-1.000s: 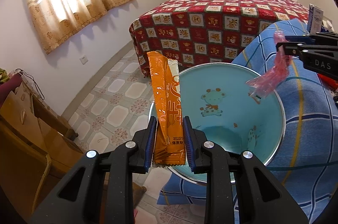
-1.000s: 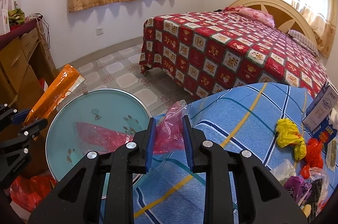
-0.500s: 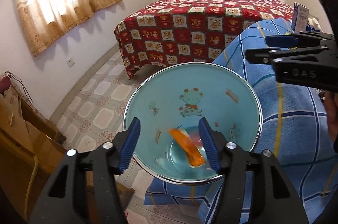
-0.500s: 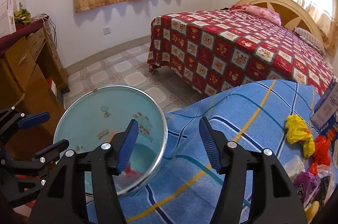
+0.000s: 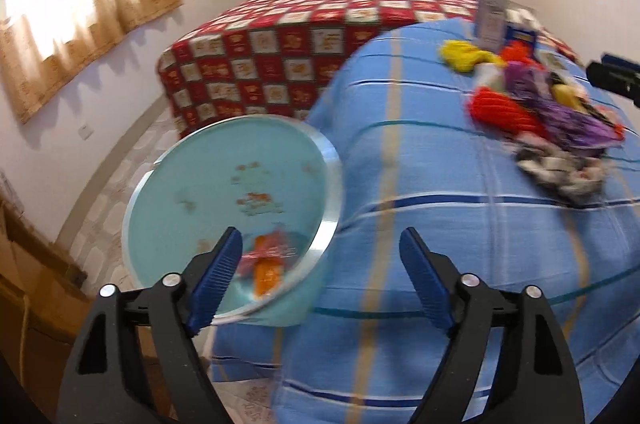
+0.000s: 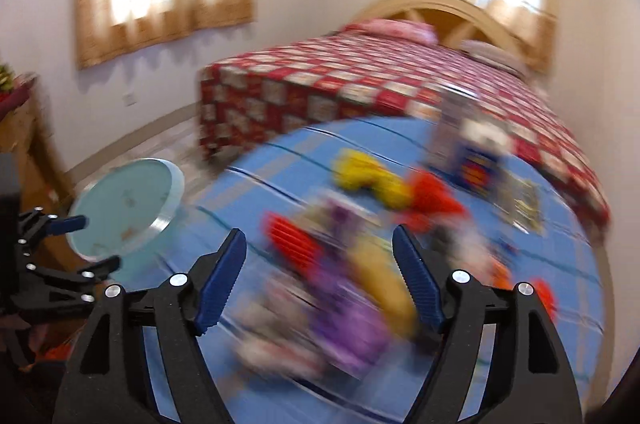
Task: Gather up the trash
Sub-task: 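Open the left tool to drop the orange wrapper into the bin, then grasp the crumpled grey cloth from the table with the left tool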
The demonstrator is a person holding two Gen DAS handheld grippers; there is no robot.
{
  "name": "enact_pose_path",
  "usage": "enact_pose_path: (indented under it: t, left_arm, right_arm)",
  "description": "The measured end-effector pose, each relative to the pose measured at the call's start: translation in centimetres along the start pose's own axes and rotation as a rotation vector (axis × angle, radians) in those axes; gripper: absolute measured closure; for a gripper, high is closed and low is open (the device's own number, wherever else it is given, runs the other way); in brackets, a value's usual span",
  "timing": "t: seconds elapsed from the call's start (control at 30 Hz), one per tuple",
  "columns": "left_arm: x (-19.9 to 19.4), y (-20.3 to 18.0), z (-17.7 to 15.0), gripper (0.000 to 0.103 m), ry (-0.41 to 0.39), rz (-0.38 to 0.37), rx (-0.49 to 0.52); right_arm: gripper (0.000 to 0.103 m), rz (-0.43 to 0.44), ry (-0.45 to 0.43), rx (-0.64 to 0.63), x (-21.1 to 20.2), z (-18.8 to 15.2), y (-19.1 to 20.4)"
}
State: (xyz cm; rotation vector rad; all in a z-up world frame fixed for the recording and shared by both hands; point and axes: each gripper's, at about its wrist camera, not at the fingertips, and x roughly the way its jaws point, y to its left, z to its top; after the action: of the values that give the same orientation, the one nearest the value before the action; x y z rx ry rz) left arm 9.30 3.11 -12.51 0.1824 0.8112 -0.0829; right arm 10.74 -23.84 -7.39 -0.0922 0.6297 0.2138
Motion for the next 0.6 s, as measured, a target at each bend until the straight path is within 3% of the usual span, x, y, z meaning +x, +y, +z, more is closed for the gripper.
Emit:
enact_pose_path:
  t: [0.33,0.6]
  left_arm:
    - [-3.2,-10.0,2.3,0.009,-0.099,-0.112,0.088]
    - [-1.6,-16.0,2.8,0.006,-0.082,-0.135,0.154]
  right_arm:
    - [0.026,-0.185,0.044,0.175,-4.8,-8.3,-10.8]
    - [0.023,-0.235,0.017,0.287,-6.0,-10.7,-15.2]
